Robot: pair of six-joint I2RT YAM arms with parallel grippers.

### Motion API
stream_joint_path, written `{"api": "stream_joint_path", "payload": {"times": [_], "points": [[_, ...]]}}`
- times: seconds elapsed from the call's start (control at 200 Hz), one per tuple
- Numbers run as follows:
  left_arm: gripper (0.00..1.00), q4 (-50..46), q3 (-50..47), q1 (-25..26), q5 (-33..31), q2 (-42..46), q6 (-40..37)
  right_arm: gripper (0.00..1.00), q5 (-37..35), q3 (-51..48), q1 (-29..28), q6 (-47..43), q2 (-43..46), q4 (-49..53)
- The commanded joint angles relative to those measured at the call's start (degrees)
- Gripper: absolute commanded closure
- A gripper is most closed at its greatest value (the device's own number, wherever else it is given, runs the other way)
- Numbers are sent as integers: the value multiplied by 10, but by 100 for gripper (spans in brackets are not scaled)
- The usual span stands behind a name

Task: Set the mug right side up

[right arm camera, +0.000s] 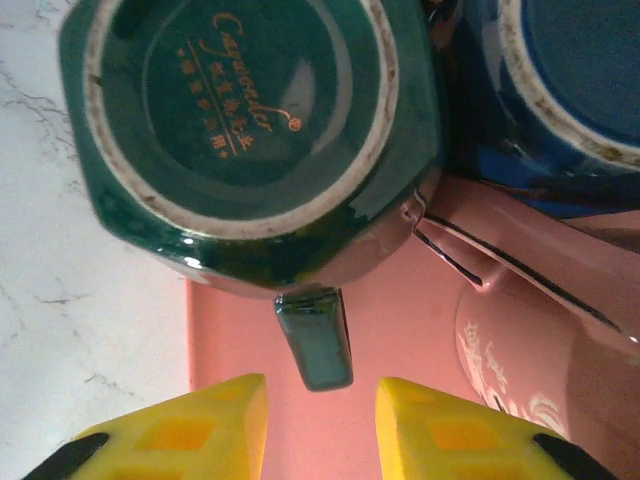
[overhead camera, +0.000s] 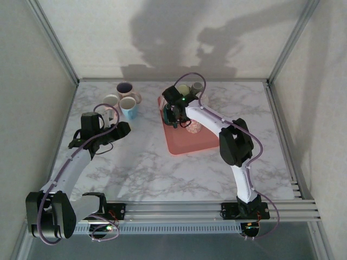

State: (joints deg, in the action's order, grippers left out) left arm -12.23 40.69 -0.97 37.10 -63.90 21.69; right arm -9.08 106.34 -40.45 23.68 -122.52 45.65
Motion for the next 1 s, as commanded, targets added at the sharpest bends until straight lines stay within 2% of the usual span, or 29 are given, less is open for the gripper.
{"api": "stream_joint_path", "payload": {"times": [0.0,0.761,0.866,0.991], "points": [[47,10,-5,-5,14,4,5,66,-14,28,-5,14,-18,-3],[47,19,-9,-5,10,4,10,73,-38,47,-5,-5,-62,-19],[47,19,-10,-5,9,5,11,78,-41,47,-5,-12,-66,-19],[47,19,-11,-5,6,6,12,91,-41,41,-5,-24,-62,-22]]}}
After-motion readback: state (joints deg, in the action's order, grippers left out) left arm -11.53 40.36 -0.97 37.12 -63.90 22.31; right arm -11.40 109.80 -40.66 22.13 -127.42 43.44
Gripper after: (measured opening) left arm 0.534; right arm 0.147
